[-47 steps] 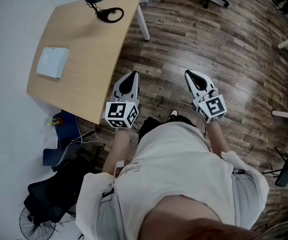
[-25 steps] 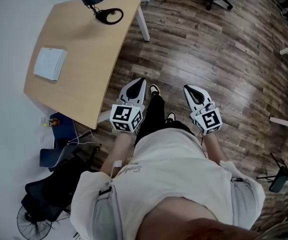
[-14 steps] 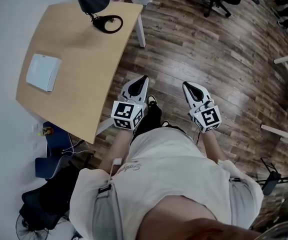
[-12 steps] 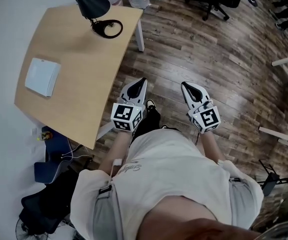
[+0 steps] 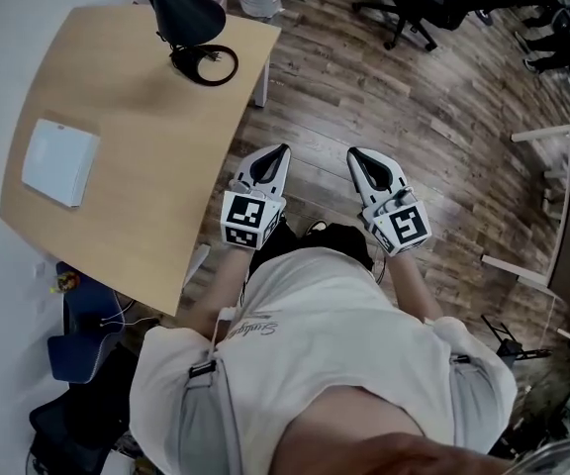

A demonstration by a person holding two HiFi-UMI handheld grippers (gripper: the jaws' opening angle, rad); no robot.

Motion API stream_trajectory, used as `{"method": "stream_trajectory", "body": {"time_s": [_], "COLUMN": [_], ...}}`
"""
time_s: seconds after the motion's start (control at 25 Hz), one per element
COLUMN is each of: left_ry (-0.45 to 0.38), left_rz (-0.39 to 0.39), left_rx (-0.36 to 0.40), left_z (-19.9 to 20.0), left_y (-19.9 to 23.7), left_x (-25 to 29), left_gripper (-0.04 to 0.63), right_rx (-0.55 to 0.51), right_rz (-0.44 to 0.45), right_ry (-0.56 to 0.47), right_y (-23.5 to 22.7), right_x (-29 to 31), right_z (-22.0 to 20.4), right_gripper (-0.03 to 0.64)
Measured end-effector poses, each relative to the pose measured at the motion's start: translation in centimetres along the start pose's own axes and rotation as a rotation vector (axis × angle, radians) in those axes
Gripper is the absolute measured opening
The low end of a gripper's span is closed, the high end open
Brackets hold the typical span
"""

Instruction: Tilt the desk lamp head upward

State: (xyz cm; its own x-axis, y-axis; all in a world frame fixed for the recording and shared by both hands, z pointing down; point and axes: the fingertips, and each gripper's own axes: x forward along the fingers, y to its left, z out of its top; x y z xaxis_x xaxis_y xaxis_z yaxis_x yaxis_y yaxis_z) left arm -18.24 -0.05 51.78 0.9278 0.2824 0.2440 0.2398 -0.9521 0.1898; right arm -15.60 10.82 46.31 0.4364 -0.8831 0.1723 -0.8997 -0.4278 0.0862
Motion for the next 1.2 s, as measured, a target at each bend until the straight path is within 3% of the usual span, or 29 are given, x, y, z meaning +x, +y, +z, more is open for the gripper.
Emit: {"method": "stream_trajectory", "body": {"time_s": [0.48, 1.0, 1.2], "left_ry": [0.041, 0.032, 0.018], "left_rz": [-0.008, 0.238, 0.352], "left_rx": [-0.02, -0.016, -0.029], "left_z": [-0.7, 5.1, 7.7], "left_y": [1.6, 10.1, 11.9], "left_x": [2.9, 11.5, 15.4], "left_gripper": [0.017, 0.017, 0.017], "right_rx": [0.142, 0.098, 0.003], "right_rz": [-0.023, 0.186, 0.311], "right_ry": [0.027, -0.029, -0.059], "right_y": [-4.2, -13.5, -17.5], "right_x": [3.5, 14.3, 17.3], "right_z": [-2.7, -2.4, -1.8], "right_gripper": [-0.005, -0.005, -0.005]}}
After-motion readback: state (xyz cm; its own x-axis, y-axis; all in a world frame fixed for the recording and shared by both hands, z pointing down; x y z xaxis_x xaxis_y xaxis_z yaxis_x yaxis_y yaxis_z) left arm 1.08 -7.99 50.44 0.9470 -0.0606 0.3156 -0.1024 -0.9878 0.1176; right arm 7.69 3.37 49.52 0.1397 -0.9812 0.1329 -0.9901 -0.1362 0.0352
